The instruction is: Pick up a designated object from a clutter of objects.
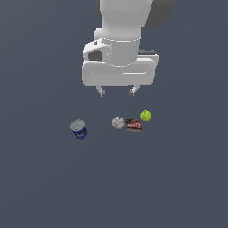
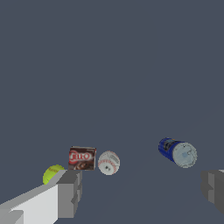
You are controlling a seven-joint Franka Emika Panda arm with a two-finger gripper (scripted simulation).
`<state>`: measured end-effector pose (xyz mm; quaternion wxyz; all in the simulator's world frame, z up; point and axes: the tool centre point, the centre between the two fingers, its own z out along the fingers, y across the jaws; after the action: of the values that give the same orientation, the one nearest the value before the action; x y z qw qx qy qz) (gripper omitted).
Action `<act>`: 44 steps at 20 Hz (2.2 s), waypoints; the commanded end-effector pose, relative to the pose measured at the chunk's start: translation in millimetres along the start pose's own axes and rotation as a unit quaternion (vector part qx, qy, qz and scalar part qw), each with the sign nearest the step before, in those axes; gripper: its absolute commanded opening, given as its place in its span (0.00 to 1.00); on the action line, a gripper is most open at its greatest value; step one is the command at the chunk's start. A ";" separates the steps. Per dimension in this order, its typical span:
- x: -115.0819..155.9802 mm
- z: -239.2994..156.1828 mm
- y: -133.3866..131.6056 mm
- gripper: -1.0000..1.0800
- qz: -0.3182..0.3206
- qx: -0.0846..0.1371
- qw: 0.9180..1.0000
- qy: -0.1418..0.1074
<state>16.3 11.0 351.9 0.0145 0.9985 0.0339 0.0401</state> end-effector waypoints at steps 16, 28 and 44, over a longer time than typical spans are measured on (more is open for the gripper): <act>-1.8 64.0 51.3 0.96 0.072 0.011 0.997 -0.012; -47.4 189.5 156.9 0.96 0.222 0.011 0.974 -0.035; -75.1 232.5 189.9 0.96 0.272 0.005 0.961 -0.043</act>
<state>-26.5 -189.6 123.0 -0.0002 0.9710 -0.2390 0.0000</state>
